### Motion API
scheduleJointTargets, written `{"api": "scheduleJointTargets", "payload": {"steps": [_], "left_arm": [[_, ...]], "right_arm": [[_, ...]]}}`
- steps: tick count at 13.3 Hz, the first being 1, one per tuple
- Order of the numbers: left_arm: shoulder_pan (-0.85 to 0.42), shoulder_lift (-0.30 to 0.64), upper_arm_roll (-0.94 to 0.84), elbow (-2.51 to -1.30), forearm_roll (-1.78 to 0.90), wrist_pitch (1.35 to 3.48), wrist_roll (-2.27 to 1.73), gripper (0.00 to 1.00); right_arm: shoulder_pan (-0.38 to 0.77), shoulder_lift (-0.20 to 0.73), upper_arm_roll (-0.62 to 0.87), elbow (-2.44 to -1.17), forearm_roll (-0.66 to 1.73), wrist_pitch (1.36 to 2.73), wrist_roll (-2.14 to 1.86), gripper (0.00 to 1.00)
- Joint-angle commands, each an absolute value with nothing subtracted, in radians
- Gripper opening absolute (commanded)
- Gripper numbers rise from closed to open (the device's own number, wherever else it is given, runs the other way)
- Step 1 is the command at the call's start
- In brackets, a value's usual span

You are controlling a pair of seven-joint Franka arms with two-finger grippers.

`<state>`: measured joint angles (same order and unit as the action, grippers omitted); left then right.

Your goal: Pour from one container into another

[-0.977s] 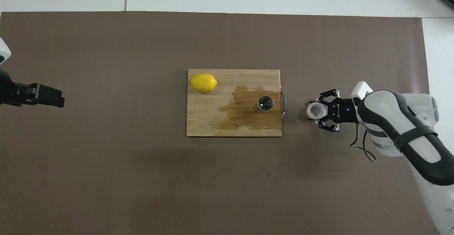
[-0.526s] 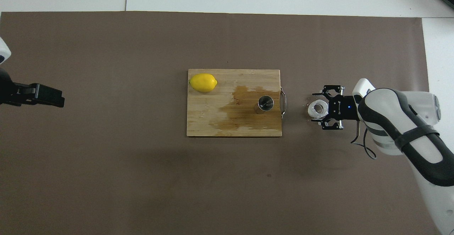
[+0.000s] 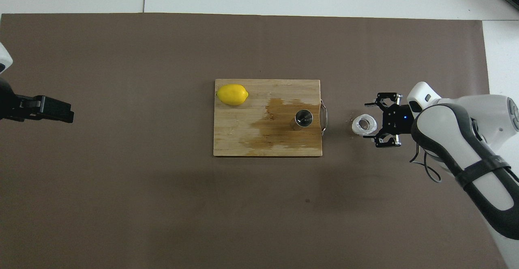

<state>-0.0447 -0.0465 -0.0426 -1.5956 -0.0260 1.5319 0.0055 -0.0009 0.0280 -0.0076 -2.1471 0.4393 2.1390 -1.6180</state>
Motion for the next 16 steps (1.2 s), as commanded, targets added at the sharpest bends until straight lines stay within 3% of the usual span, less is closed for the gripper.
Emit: {"api": "scheduleJointTargets", "payload": {"steps": [1, 4, 11, 16], "left_arm": [[-0.046, -0.066, -0.035, -1.608, -0.035, 1.519, 0.017, 1.0], [-0.046, -0.066, -0.035, -1.608, -0.035, 1.519, 0.017, 1.0], [-0.046, -0.066, -0.035, -1.608, -0.035, 1.519, 0.017, 1.0], [-0.046, -0.066, -0.035, -1.608, -0.035, 1.519, 0.017, 1.0]], "right_arm": [[-0.005, -0.056, -0.006, -2.155, 0.246, 2.071, -1.363, 1.0], [-0.003, -0.072, -0.005, -2.149, 0.079, 2.028, -1.053, 1.0], [-0.006, -0.069, -0.005, -2.102, -0.021, 1.881, -0.385, 1.0], [-0.003, -0.035, 0.002, -1.811, -0.074, 1.568, 0.04, 1.0]]}}
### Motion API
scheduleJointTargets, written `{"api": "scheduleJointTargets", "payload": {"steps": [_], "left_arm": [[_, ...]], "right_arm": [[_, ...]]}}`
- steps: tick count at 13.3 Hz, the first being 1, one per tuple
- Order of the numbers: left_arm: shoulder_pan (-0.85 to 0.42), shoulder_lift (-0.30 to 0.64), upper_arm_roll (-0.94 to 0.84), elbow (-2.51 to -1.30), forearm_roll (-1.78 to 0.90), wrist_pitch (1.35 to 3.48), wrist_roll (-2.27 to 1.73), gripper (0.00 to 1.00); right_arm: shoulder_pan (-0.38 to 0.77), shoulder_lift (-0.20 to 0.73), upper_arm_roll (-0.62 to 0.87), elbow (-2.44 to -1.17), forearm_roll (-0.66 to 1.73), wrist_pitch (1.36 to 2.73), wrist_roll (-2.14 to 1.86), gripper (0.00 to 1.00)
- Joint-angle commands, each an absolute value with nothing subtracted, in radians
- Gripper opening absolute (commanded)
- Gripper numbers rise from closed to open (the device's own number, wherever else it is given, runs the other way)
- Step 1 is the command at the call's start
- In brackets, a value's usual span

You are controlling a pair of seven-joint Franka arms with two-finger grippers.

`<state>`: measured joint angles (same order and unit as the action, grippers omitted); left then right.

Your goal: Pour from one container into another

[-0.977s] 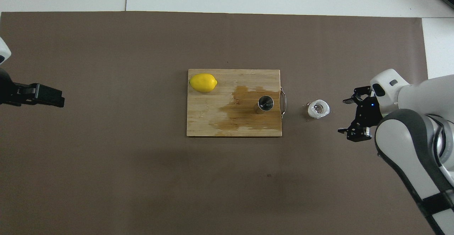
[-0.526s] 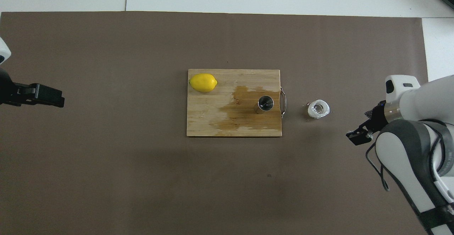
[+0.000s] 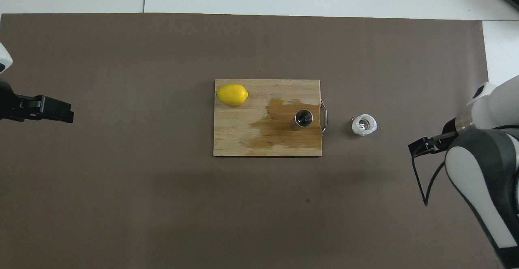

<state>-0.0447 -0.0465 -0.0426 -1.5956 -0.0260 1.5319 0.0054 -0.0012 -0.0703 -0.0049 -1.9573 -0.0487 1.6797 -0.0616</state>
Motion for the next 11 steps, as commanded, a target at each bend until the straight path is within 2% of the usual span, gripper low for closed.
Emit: {"api": "scheduleJointTargets", "payload": {"steps": [1, 5, 11], "left_arm": [[-0.046, -0.066, -0.035, -1.608, -0.035, 1.519, 0.017, 1.0], [-0.046, -0.066, -0.035, -1.608, -0.035, 1.519, 0.017, 1.0], [-0.046, -0.066, -0.035, -1.608, -0.035, 1.519, 0.017, 1.0]], "right_arm": [[-0.008, -0.034, 0.002, -1.748, -0.054, 1.519, 0.049, 1.0], [-0.026, -0.046, -0.02, -1.623, 0.032, 1.479, 0.031, 1.0], [-0.029, -0.073, -0.023, -1.683, -0.008, 1.595, 0.029, 1.0]]}}
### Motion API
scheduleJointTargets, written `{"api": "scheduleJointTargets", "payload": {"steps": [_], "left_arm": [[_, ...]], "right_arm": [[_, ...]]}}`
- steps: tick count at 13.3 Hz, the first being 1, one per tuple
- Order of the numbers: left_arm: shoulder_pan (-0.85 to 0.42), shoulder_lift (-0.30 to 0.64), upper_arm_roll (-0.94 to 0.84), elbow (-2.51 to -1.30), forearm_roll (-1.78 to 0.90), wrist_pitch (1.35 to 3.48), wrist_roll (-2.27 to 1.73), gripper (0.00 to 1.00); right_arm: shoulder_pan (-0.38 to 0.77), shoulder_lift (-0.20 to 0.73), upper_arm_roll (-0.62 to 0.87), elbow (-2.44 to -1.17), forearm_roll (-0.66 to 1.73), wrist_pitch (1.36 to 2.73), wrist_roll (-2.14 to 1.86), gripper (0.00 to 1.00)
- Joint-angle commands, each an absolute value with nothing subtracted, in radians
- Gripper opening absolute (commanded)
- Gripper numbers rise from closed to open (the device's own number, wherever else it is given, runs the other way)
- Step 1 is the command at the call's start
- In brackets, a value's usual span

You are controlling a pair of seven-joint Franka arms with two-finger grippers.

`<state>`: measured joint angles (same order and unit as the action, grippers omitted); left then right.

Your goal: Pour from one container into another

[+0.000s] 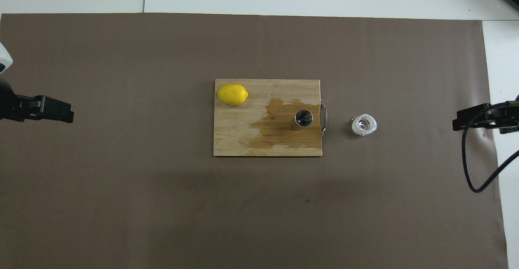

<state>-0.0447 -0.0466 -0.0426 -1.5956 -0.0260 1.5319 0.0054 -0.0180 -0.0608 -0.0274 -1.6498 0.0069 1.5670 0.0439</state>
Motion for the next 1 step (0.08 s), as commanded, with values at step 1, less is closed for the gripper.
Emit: {"api": "scheduleJointTargets", "payload": {"steps": [1], "left_arm": [[-0.046, -0.066, -0.035, -1.608, -0.035, 1.519, 0.017, 1.0]], "right_arm": [[-0.031, -0.074, -0.023, -1.684, -0.008, 1.595, 0.029, 1.0]]}}
